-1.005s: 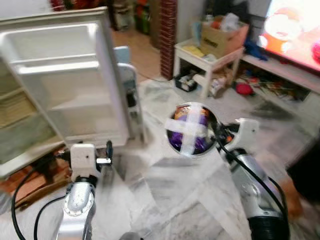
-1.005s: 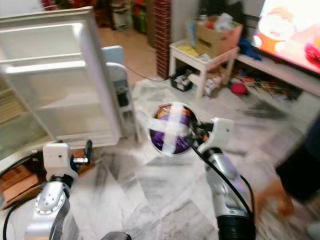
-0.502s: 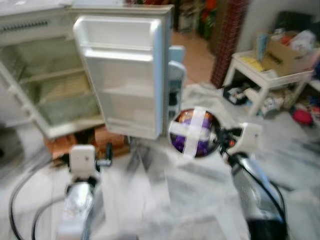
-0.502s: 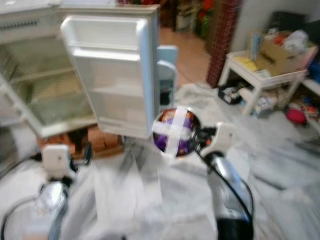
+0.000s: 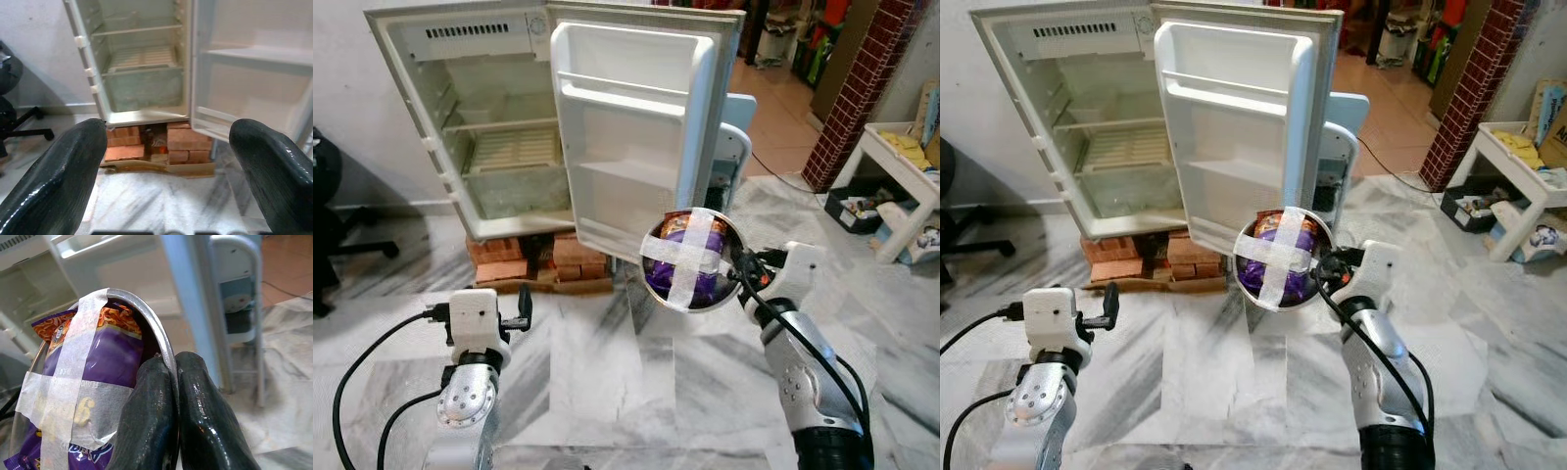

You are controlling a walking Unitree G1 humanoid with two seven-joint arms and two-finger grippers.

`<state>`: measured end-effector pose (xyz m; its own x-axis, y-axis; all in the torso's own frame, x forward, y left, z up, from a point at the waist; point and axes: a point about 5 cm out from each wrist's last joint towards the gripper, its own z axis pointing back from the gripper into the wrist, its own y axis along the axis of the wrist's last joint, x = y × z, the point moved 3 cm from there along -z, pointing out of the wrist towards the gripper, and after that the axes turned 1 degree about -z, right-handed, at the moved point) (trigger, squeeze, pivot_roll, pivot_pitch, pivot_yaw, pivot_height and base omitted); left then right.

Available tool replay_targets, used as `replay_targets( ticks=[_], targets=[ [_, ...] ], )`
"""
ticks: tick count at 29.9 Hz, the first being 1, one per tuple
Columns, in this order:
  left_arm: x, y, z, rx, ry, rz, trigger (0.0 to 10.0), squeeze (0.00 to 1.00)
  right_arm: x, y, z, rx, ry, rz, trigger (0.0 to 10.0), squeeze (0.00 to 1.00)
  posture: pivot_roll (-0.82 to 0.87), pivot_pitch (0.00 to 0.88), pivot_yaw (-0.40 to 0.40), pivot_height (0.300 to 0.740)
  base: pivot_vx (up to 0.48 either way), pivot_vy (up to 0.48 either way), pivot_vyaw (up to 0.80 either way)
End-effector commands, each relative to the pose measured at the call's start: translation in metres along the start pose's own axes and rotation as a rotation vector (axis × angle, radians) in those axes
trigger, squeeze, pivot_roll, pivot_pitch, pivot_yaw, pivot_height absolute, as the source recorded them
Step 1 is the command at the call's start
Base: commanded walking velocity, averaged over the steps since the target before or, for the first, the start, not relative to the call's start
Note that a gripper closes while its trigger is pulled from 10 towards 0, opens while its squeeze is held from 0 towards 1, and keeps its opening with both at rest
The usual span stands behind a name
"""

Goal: Restocking fridge

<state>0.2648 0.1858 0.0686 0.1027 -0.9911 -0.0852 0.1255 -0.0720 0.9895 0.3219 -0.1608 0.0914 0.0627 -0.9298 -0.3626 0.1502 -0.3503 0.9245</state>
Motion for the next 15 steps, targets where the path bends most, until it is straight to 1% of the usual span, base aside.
replay_targets(
  ticks=[1,6,12,15],
  targets=[
    [-0.0013,0.0069,-0.0042,0.018,-0.004,-0.008,10.0,0.0,-0.0016,0.0028,-0.0001,0.007,0.009,-0.001,10.0,0.0,0.1,0.0,-0.008,0.74,0.0,0.48,0.0],
    [-0.0006,0.0081,-0.0049,0.022,-0.009,-0.011,10.0,0.0,-0.0001,0.0032,0.0,0.008,0.0,0.012,10.0,0.0,0.1,0.0,-0.007,0.74,0.0,0.48,0.0],
    [0.0006,0.0088,-0.0053,0.024,-0.015,-0.014,10.0,0.0,-0.0005,0.0036,-0.0005,0.005,0.011,-0.024,10.0,0.0,0.1,0.0,-0.005,0.74,0.0,0.48,0.0],
    [0.001,0.0087,-0.0055,0.024,-0.018,-0.015,10.0,0.0,-0.0004,0.0037,-0.0002,0.004,0.013,-0.021,10.0,0.0,0.1,0.0,-0.004,0.74,0.0,0.48,0.0]
  ],
)
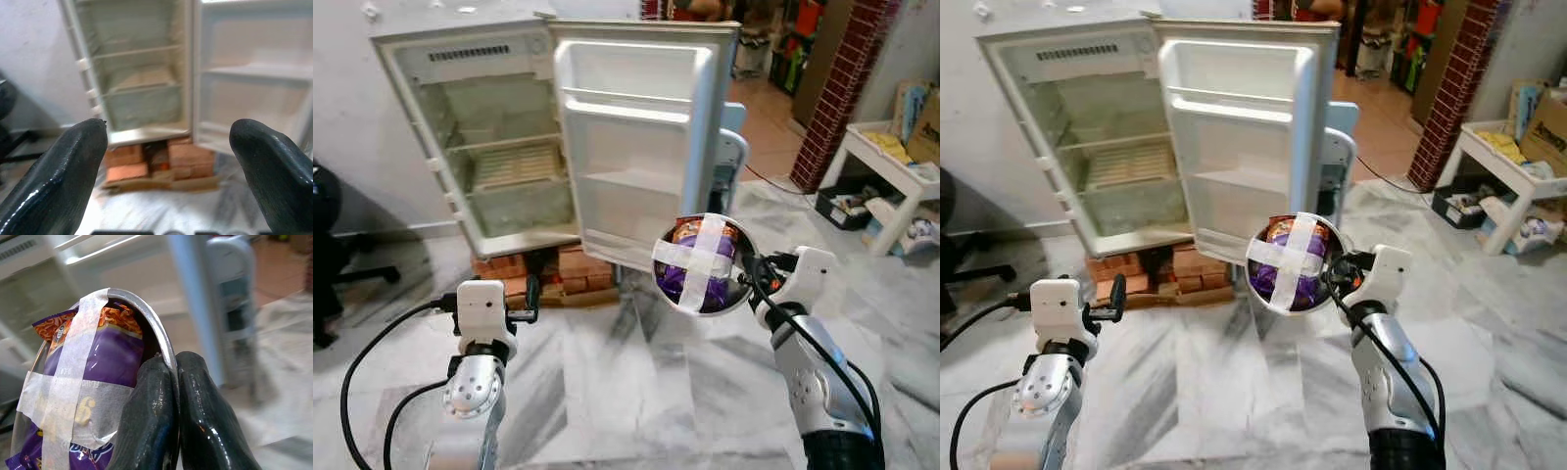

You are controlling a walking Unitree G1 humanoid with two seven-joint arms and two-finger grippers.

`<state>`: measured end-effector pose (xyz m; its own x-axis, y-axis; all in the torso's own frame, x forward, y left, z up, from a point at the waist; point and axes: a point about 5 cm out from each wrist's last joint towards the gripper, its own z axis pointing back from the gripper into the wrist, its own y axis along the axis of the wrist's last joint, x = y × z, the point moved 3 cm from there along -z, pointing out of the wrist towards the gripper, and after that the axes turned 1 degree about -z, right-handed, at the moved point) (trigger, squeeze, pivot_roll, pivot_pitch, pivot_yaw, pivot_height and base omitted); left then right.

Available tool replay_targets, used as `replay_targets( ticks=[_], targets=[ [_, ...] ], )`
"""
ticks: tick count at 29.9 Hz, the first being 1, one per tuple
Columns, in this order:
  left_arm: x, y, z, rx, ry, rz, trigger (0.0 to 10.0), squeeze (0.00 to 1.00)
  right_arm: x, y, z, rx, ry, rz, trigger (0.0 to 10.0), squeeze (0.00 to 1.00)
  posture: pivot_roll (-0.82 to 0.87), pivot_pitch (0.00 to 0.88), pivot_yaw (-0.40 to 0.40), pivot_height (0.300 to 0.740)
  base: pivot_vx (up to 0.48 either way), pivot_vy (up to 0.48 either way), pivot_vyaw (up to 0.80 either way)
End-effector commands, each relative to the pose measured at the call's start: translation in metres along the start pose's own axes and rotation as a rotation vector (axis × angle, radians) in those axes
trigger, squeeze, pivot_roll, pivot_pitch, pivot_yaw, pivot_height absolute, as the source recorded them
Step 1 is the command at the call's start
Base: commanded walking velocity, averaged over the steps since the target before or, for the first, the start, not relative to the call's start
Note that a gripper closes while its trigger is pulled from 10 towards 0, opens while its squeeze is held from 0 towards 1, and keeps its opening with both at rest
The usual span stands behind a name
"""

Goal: Restocking fridge

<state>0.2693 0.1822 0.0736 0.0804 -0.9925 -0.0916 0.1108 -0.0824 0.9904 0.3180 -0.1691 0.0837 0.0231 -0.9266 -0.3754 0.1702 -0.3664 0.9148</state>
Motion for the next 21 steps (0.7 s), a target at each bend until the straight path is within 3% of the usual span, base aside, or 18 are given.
replay_targets(
  ticks=[1,6,8,10,12,15,18,21],
  targets=[
    [-0.0027,0.003,-0.002,0.008,0.003,-0.006,10.0,0.0,-0.0109,0.0085,-0.0036,0.023,0.05,-0.002,10.0,0.0,0.1,0.0,-0.004,0.74,0.0,0.48,0.0],
    [-0.0015,0.0033,-0.002,0.012,0.001,-0.003,10.0,0.0,-0.0088,0.0073,-0.0035,0.019,0.018,0.059,10.0,0.0,0.1,0.0,-0.005,0.74,0.0,0.48,0.0],
    [-0.0027,0.0038,-0.002,0.019,0.007,-0.007,10.0,0.0,-0.0131,0.0064,-0.0051,0.016,0.043,-0.012,10.0,0.0,0.1,0.0,-0.005,0.74,0.0,0.48,0.0],
    [-0.003,0.004,-0.002,0.021,0.008,-0.008,10.0,0.0,-0.0139,0.0066,-0.0052,0.016,0.05,-0.018,10.0,0.0,0.1,0.0,-0.005,0.74,0.0,0.48,0.0],
    [-0.0037,0.0032,-0.0022,0.02,0.005,-0.009,10.0,0.0,-0.0141,0.0079,-0.0046,0.021,0.05,0.018,10.0,0.0,0.1,0.0,-0.007,0.74,0.0,0.48,0.0],
    [-0.0038,0.0029,-0.0022,0.02,0.005,-0.01,10.0,0.0,-0.0157,0.0071,-0.0042,0.025,0.06,0.0,10.0,0.0,0.1,0.0,-0.007,0.74,0.0,0.48,0.0],
    [-0.0028,0.0031,-0.0022,0.022,0.005,-0.01,10.0,0.0,-0.0145,0.0057,-0.0033,0.027,0.044,0.057,10.0,0.0,0.1,0.0,-0.01,0.74,0.0,0.48,0.0],
    [-0.0023,0.0035,-0.0018,0.024,0.007,-0.01,10.0,0.0,-0.0165,0.0023,-0.0022,0.0,0.066,0.025,10.0,0.0,0.1,0.0,-0.011,0.74,0.0,0.48,0.0]
  ],
)
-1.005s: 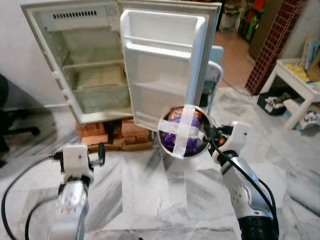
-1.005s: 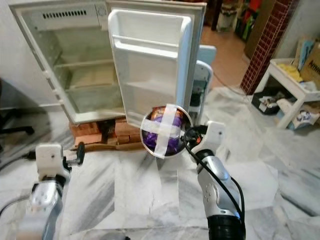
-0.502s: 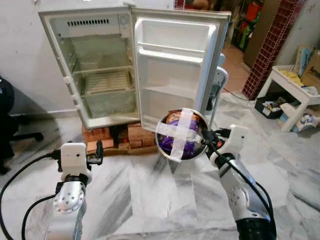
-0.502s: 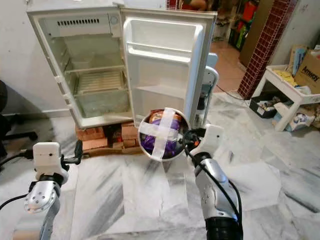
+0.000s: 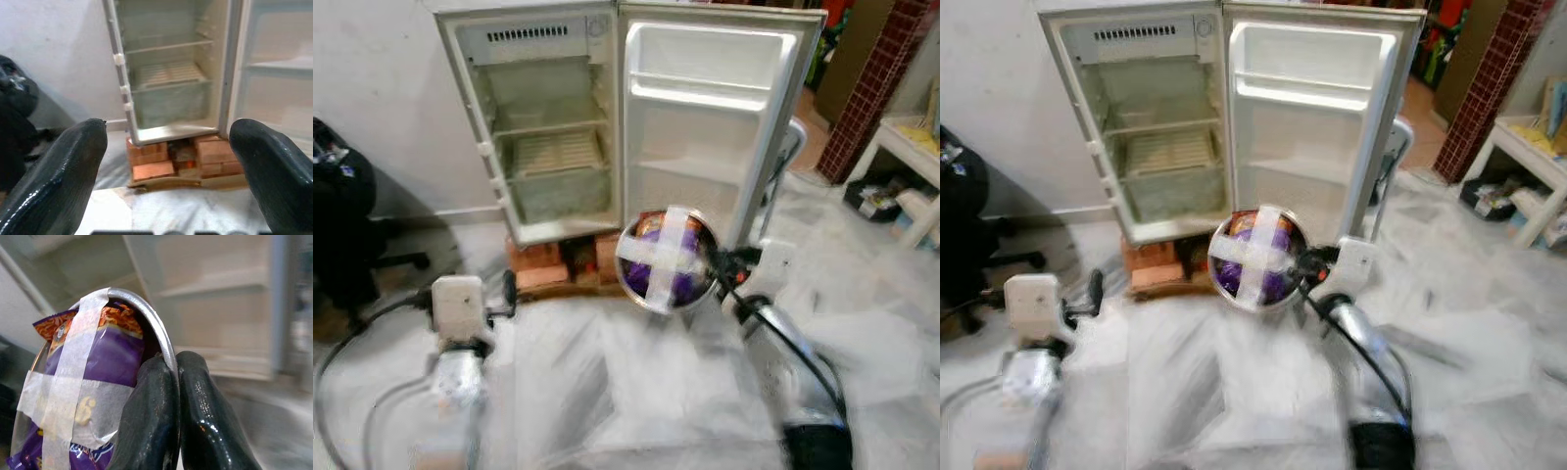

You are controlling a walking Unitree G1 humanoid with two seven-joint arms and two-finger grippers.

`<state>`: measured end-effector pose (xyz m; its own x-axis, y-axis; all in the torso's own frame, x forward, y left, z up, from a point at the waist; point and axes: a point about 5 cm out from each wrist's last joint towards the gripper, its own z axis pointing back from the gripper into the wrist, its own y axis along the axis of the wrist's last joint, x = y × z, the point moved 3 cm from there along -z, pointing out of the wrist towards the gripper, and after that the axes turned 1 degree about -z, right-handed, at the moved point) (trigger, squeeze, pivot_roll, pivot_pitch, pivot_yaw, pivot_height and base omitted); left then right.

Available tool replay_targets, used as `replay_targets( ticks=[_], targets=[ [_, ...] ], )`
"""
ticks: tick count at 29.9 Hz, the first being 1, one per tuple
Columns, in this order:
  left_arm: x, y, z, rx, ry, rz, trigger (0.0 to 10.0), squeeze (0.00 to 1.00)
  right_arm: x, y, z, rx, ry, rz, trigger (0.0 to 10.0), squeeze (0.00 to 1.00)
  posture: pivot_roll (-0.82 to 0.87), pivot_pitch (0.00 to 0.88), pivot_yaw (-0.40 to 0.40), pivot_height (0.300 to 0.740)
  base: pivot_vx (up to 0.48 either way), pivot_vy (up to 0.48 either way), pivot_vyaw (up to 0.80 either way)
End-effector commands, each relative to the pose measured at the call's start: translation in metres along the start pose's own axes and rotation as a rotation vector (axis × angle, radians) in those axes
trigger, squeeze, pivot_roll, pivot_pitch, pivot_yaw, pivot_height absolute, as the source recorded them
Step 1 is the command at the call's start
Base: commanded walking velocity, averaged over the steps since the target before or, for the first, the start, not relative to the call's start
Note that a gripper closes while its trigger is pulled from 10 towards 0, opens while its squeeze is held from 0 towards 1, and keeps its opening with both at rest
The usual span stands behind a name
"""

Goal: Restocking fridge

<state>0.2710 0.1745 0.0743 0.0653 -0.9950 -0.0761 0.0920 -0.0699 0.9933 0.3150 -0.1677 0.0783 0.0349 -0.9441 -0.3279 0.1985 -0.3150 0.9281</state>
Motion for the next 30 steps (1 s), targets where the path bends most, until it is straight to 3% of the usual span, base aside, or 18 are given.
replay_targets(
  ticks=[1,7,26,30],
  targets=[
    [-0.01,0.002,0.0,0.007,0.025,-0.026,10.0,0.0,-0.017,0.008,-0.003,0.025,0.07,-0.042,10.0,0.0,0.1,0.0,-0.011,0.74,0.0,0.48,0.0],
    [-0.009,0.003,0.002,0.012,0.026,-0.024,10.0,0.0,-0.02,0.015,-0.004,0.049,0.084,-0.069,10.0,0.0,0.1,0.0,-0.012,0.74,0.0,0.44,0.0],
    [-0.008,0.007,0.001,0.052,-0.012,-0.031,10.0,0.0,-0.026,0.017,-0.002,0.067,0.139,-0.094,10.0,0.0,0.09,0.0,-0.004,0.74,0.0,0.0,0.0],
    [-0.008,0.008,0.001,0.054,-0.019,-0.03,10.0,0.0,-0.028,0.016,-0.002,0.061,0.145,-0.08,10.0,0.0,0.1,0.0,-0.006,0.74,0.313,0.0,0.64]
  ],
)
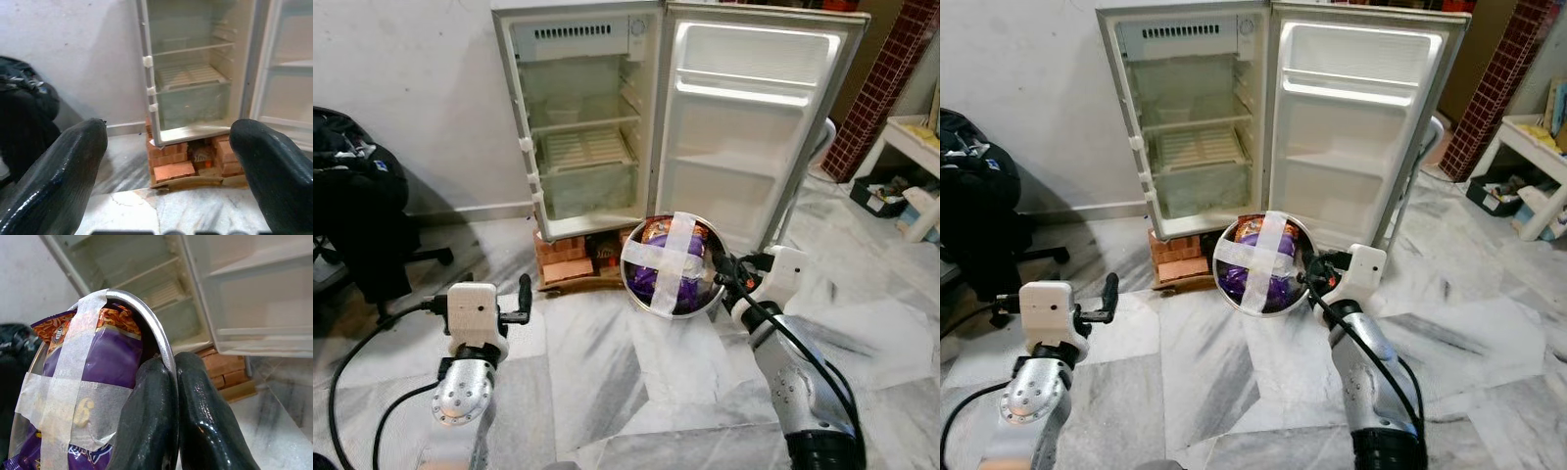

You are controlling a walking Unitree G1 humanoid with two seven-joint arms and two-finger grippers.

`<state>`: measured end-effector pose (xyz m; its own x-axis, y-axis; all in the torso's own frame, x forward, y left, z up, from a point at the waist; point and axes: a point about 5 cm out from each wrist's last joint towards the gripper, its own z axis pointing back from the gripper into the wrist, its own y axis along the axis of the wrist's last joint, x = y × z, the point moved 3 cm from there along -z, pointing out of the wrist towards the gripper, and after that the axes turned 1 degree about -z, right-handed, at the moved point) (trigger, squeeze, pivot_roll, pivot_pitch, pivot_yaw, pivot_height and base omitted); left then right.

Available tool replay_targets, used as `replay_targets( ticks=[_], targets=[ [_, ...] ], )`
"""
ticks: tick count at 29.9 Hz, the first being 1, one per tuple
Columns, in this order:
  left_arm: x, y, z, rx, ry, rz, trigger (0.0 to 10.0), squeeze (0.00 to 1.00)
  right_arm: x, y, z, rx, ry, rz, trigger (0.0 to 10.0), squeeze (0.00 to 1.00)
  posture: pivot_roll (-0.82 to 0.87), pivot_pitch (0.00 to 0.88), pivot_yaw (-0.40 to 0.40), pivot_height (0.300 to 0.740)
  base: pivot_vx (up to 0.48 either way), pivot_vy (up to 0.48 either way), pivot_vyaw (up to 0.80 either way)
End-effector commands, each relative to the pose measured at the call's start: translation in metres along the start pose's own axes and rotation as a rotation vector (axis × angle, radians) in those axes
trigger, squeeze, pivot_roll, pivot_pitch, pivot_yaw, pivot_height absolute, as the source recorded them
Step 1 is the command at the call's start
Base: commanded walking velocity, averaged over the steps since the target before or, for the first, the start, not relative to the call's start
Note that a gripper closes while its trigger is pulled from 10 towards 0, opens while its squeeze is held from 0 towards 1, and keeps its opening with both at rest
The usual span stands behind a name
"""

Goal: Restocking fridge

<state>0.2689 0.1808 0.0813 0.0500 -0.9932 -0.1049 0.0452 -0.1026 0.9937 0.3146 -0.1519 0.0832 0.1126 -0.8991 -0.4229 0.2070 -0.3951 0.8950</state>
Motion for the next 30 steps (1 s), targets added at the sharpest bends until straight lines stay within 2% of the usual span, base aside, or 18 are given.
replay_targets(
  ticks=[1,5,19,30],
  targets=[
    [-0.0008,0.001,-0.0009,0.006,-0.008,-0.001,10.0,0.0,-0.0124,0.0147,-0.0028,0.059,0.05,0.009,10.0,0.0,0.1,0.0,-0.006,0.74,0.386,0.0,0.67],
    [-0.0002,0.0005,-0.0005,0.005,-0.009,0.0,10.0,0.0,-0.0118,0.0143,-0.0035,0.056,0.052,0.007,10.0,0.0,0.1,0.0,-0.008,0.74,0.386,0.0,0.55],
    [0.002,-0.0022,0.0008,-0.004,-0.011,0.014,10.0,0.0,-0.0158,0.0133,-0.0063,0.041,0.085,0.02,10.0,0.0,0.1,0.0,-0.013,0.74,0.381,0.0,0.0],
    [0.0017,-0.0031,0.0021,-0.009,-0.013,0.015,10.0,0.0,-0.0117,0.0081,-0.0032,0.023,0.062,0.018,10.0,0.0,0.09,0.0,-0.014,0.74,0.39,0.0,0.0]
  ],
)
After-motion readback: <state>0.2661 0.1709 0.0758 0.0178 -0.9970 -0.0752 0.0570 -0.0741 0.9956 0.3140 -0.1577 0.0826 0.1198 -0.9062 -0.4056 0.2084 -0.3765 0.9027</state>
